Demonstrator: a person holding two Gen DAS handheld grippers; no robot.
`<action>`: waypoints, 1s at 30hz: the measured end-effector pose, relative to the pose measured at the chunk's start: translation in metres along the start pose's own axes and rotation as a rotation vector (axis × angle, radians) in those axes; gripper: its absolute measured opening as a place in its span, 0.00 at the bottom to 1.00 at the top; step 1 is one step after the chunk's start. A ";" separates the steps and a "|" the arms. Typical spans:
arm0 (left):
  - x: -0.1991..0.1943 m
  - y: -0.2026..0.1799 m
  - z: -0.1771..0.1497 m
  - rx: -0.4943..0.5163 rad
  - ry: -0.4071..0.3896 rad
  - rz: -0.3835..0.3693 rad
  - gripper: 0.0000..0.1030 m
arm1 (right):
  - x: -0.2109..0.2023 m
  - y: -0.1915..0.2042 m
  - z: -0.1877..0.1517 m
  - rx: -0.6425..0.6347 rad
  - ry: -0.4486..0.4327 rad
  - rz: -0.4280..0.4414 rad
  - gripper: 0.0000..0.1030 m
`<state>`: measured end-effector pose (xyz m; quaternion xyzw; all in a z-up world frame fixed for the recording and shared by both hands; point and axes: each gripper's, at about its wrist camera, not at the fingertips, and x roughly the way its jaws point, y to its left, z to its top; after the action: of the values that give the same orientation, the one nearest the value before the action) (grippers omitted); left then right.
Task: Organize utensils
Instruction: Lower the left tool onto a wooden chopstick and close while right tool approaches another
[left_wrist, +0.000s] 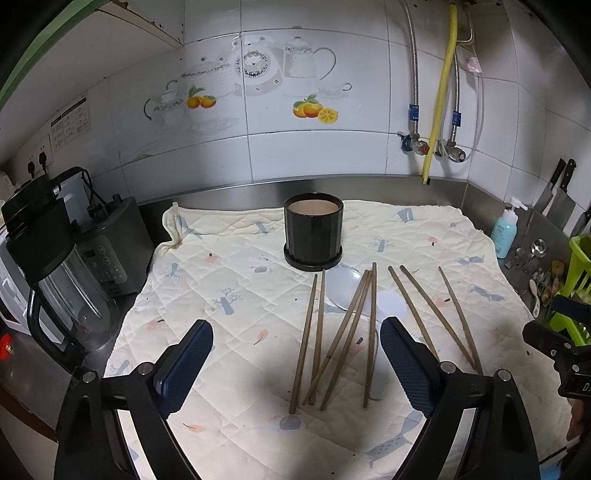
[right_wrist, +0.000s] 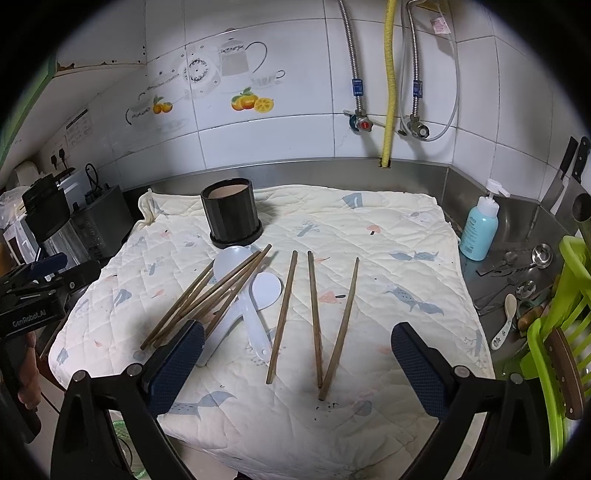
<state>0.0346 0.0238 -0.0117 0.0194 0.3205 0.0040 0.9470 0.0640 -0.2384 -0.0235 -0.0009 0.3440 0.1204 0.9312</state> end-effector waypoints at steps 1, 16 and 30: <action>0.001 0.001 0.000 0.004 0.000 0.003 0.93 | 0.001 0.000 0.001 0.000 0.001 0.001 1.00; 0.033 0.027 0.013 -0.026 0.057 -0.048 0.66 | 0.012 -0.004 0.008 0.039 0.042 0.008 0.87; 0.111 0.036 0.019 0.028 0.192 -0.148 0.41 | 0.042 -0.010 0.013 0.061 0.119 -0.010 0.67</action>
<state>0.1345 0.0614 -0.0630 0.0083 0.4106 -0.0686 0.9092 0.1055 -0.2378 -0.0411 0.0188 0.4024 0.1049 0.9092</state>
